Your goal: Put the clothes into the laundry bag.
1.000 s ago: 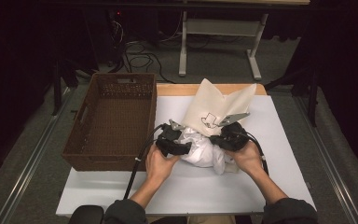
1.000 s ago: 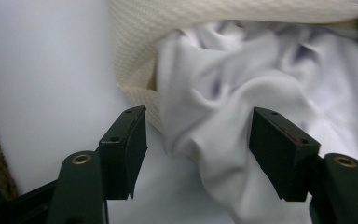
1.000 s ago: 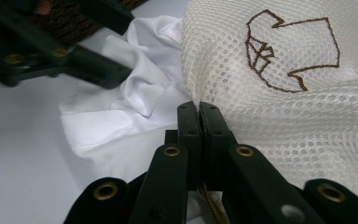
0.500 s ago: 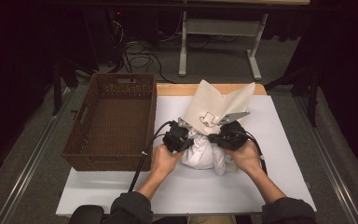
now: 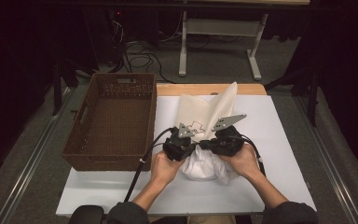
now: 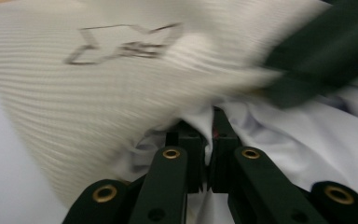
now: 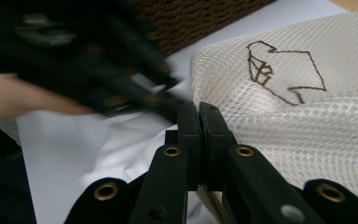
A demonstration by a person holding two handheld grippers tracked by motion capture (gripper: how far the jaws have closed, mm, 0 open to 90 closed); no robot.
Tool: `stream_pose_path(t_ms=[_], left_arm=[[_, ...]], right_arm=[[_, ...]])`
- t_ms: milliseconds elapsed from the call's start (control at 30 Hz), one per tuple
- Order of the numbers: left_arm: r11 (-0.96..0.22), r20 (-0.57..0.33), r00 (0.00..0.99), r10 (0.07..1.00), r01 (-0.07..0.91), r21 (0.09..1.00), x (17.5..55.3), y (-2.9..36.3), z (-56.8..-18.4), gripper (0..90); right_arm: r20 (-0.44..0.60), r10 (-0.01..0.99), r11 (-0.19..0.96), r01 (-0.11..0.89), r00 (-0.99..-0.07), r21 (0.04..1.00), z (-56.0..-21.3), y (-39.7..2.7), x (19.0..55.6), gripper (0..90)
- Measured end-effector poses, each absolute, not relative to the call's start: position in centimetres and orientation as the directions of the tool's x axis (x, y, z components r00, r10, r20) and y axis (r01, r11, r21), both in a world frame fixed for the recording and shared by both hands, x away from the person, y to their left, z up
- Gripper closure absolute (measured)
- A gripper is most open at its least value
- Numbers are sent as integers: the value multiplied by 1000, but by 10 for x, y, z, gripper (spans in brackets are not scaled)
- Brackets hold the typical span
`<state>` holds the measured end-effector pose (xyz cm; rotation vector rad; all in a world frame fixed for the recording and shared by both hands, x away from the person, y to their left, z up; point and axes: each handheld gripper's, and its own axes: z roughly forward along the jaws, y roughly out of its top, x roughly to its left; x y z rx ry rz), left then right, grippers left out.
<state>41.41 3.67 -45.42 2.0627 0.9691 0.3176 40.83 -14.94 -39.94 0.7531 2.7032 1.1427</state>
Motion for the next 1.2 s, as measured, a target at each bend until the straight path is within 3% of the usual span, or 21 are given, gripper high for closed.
stream_pose_path(t_ms=[167,300,367,700,767,867,933,1000,1200], left_arm=[[-353,-108,646,756,541,764,424,31,-462,808],[-380,-79,655,751,527,760,409,41,-452,566],[-386,-80,660,747,527,757,400,49,-446,491],[-450,-93,728,679,513,731,368,54,-456,385],[-456,-75,740,669,488,745,367,49,-459,421],[-481,-43,772,634,437,760,370,35,-461,561],[-485,-31,787,616,410,772,374,29,-461,734],[-486,-27,788,615,406,774,380,25,-460,850],[-397,-85,728,681,464,792,400,18,-454,895]], right_arm=[[58,520,614,420,-852,668,-408,-155,410,896],[48,551,605,439,-833,664,-414,-162,413,895],[47,558,600,442,-829,667,-414,-164,416,895],[34,603,587,472,-797,657,-418,-163,427,894],[36,600,587,471,-799,658,-419,-163,429,894],[26,601,593,467,-799,656,-418,-162,430,894],[37,604,580,471,-796,664,-417,-162,428,895],[35,596,577,458,-803,676,-415,-162,426,896],[82,551,560,441,-831,701,-404,-161,416,897]])
